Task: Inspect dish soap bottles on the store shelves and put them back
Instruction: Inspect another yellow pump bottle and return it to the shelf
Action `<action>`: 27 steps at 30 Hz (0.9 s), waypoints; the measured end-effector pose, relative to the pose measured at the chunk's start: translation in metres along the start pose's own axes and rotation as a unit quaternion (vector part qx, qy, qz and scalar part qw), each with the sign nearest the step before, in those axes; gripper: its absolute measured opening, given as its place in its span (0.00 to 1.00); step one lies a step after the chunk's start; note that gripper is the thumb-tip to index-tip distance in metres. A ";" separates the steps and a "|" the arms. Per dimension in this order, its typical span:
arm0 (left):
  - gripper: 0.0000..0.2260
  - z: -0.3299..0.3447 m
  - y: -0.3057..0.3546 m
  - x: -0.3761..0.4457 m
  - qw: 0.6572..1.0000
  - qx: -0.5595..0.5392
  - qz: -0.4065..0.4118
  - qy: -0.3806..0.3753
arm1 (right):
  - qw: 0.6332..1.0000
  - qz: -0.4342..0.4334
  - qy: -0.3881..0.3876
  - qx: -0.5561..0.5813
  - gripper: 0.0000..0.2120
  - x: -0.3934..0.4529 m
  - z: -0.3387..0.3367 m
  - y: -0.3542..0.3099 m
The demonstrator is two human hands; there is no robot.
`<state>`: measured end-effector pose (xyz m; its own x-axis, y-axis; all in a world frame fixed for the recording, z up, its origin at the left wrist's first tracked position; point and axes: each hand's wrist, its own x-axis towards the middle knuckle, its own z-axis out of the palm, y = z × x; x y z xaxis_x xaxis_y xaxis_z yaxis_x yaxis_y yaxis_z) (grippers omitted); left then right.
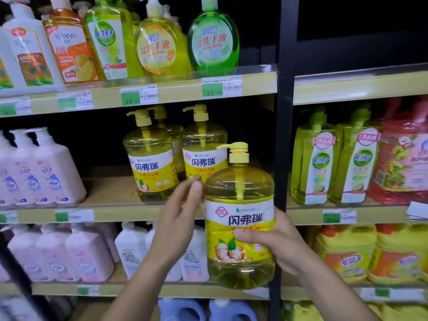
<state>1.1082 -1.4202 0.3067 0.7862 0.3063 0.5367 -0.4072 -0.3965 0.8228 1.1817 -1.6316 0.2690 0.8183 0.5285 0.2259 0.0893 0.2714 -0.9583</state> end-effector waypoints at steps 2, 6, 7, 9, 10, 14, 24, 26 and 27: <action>0.25 0.008 0.003 -0.033 0.985 -0.120 -0.092 -0.086 | 0.998 0.034 -0.031 0.034 0.28 -0.001 0.008 0.009; 0.24 0.020 -0.005 -0.065 0.978 -0.145 -0.149 0.029 | 0.991 0.114 -0.005 0.067 0.39 -0.001 0.032 0.031; 0.23 0.019 -0.008 -0.070 0.974 -0.148 -0.164 0.058 | 0.988 0.138 -0.001 0.071 0.43 -0.001 0.037 0.036; 0.21 0.013 -0.012 -0.081 0.965 -0.164 -0.188 0.087 | 0.983 0.169 -0.010 0.075 0.45 -0.004 0.045 0.041; 0.19 0.009 -0.013 -0.085 0.962 -0.168 -0.192 0.093 | 0.981 0.178 -0.017 0.075 0.44 -0.006 0.049 0.043; 0.18 0.000 -0.013 -0.097 0.960 -0.176 -0.196 0.091 | 0.979 0.185 -0.038 0.081 0.39 -0.014 0.060 0.050; 0.32 -0.036 -0.011 -0.106 0.975 -0.106 -0.185 -0.058 | 0.990 0.088 0.024 0.112 0.34 -0.022 0.082 0.050; 0.30 -0.038 -0.013 -0.109 0.976 -0.100 -0.187 -0.044 | 0.989 0.079 0.036 0.117 0.35 -0.020 0.091 0.053; 0.28 -0.039 -0.015 -0.110 0.977 -0.106 -0.183 -0.035 | 0.990 0.072 0.037 0.118 0.35 -0.019 0.094 0.055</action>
<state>1.0094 -1.4140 0.2425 0.9243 0.3303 0.1912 -0.1742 -0.0806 0.9814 1.1176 -1.5510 0.2289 0.8530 0.5175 0.0674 -0.1602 0.3826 -0.9099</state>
